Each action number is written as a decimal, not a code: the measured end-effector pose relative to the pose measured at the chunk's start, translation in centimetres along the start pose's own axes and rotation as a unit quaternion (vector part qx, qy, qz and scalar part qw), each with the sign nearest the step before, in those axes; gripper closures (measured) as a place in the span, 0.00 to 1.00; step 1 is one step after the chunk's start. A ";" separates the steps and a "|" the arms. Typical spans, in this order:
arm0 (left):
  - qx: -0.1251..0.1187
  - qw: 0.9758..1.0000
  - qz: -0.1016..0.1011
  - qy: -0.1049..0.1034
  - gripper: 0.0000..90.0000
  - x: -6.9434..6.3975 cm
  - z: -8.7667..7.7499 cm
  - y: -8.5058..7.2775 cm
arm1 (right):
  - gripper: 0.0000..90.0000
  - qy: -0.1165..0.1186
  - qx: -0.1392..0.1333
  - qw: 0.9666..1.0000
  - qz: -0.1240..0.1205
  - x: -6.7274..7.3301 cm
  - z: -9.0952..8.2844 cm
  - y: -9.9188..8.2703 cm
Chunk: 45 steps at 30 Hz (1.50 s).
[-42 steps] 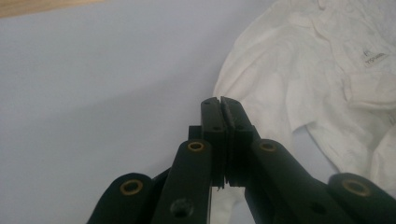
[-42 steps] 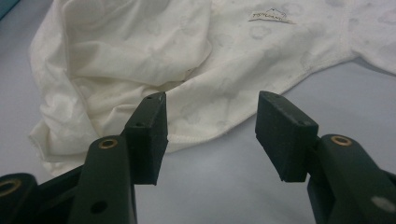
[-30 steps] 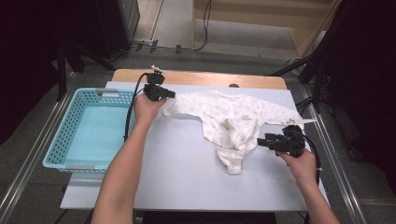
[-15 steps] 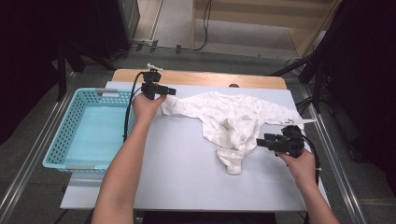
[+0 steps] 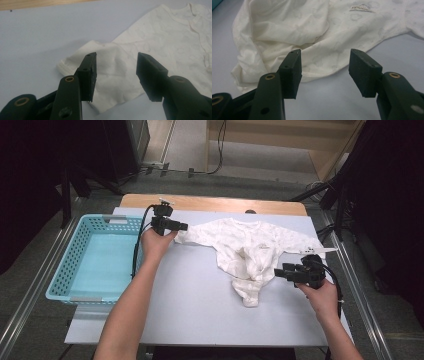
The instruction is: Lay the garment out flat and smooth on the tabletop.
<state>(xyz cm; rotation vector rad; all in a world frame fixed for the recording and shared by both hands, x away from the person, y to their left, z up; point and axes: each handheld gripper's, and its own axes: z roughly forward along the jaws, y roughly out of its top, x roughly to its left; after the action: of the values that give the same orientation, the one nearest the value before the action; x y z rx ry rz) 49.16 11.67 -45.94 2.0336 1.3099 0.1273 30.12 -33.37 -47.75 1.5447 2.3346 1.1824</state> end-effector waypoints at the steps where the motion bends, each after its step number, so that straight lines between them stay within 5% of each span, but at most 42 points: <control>1: 0.004 1.000 -0.001 -0.001 0.57 0.0 0.0 -0.2 | 0.47 -0.001 0.000 1.000 0.000 0.0 0.0 0.0; 11: 0.016 1.000 0.009 0.017 0.57 -0.3 0.0 -1.9 | 0.47 0.001 0.000 1.000 -0.001 0.2 0.0 0.0; 21: 0.028 0.998 -0.006 0.052 0.57 0.5 0.7 -3.3 | 0.47 0.001 0.001 1.000 -0.004 0.2 0.1 0.0; 28: 0.013 0.997 0.015 0.071 0.66 -0.1 1.1 -3.8 | 0.47 0.001 0.000 1.000 -0.003 0.3 0.1 0.0; 33: 0.028 0.998 0.019 0.055 0.89 -0.2 1.1 -3.8 | 0.47 0.000 0.001 1.000 -0.006 0.4 0.2 0.1; 37: 0.044 0.998 -0.005 0.043 0.96 -0.1 0.9 -3.4 | 0.47 0.001 0.001 1.000 -0.007 0.4 0.2 0.1; 45: -0.009 0.999 -0.033 0.017 0.96 -0.1 -2.2 -2.2 | 0.47 0.000 0.001 1.000 -0.006 0.4 0.2 0.1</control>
<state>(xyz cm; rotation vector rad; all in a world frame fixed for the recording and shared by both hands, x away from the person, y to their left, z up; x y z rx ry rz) 46.52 13.20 -45.61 1.9776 1.3910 0.1438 30.14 -32.95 -47.69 1.5298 2.3422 1.1794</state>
